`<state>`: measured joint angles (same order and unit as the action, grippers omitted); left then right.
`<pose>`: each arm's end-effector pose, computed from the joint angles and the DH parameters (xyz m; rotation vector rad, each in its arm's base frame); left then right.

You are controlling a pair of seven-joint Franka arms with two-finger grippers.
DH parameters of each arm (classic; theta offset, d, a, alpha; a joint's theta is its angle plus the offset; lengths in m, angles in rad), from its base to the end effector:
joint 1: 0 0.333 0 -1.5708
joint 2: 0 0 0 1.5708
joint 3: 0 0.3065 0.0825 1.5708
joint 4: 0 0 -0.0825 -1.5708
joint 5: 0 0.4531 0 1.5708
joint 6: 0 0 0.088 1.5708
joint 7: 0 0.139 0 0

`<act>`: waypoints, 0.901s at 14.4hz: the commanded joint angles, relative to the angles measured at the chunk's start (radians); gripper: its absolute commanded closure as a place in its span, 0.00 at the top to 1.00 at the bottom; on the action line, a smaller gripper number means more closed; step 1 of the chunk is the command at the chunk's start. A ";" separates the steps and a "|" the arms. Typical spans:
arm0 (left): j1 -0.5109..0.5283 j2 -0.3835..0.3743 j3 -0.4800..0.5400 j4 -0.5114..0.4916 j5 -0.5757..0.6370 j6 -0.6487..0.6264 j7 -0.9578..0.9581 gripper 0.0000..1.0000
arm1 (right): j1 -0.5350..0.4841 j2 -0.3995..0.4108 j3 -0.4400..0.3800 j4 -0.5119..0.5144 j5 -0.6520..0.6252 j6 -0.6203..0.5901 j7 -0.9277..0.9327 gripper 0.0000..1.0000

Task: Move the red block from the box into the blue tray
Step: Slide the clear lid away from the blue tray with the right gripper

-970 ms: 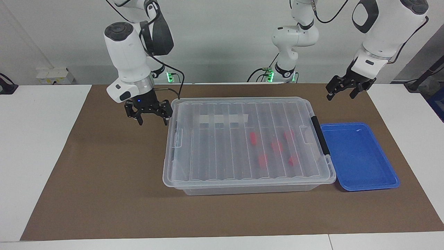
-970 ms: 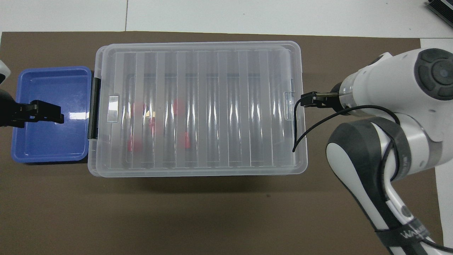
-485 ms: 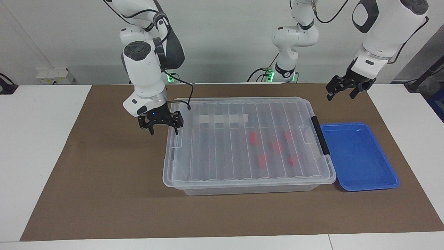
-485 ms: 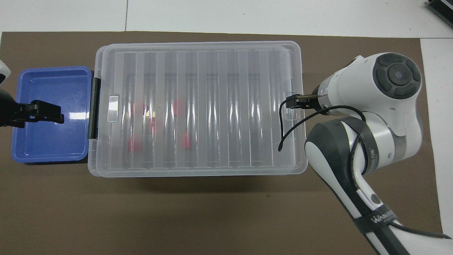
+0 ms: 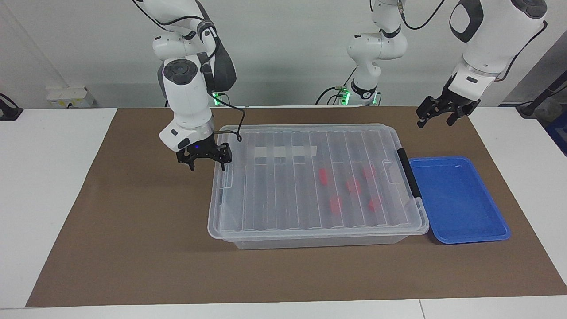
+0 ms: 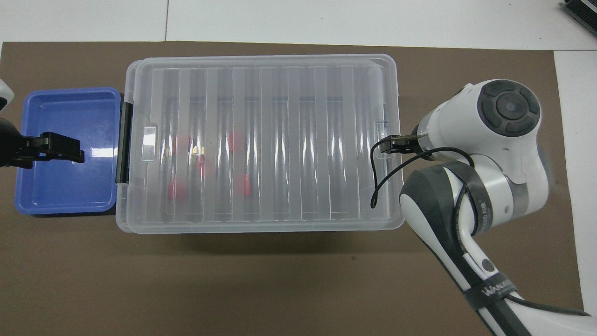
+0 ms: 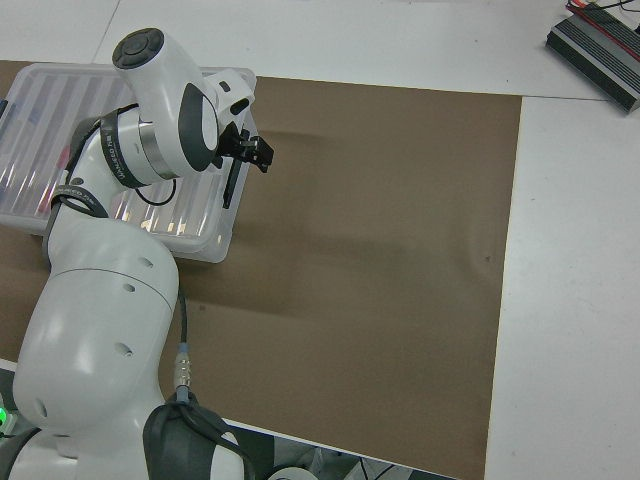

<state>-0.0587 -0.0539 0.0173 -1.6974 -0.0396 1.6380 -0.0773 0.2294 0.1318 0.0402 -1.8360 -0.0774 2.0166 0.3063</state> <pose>0.6103 -0.0303 0.5535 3.1010 0.0599 -0.0122 0.6445 0.1705 0.3926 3.0912 -0.0085 0.1013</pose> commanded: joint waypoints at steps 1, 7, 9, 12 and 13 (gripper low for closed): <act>0.010 -0.024 -0.002 -0.025 -0.013 0.017 0.010 1.00 | -0.009 -0.035 0.001 -0.031 -0.027 -0.036 -0.015 1.00; 0.008 -0.024 -0.002 -0.025 -0.013 0.017 0.010 1.00 | -0.071 -0.040 0.000 -0.023 -0.025 -0.094 -0.249 1.00; 0.010 -0.026 -0.002 -0.025 -0.013 0.017 0.010 1.00 | -0.100 -0.046 0.000 -0.025 -0.025 -0.111 -0.338 1.00; 0.010 -0.026 -0.002 -0.025 -0.013 0.017 0.010 1.00 | -0.156 -0.046 0.000 -0.026 -0.027 -0.116 -0.487 1.00; 0.010 -0.026 -0.002 -0.025 -0.013 0.017 0.010 1.00 | -0.171 -0.046 -0.002 -0.025 -0.027 -0.116 -0.547 1.00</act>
<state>-0.0587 -0.0539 0.0173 -1.6974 -0.0396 1.6380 -0.0773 0.0962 0.1118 0.0325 -1.8362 -0.0866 1.9097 -0.1352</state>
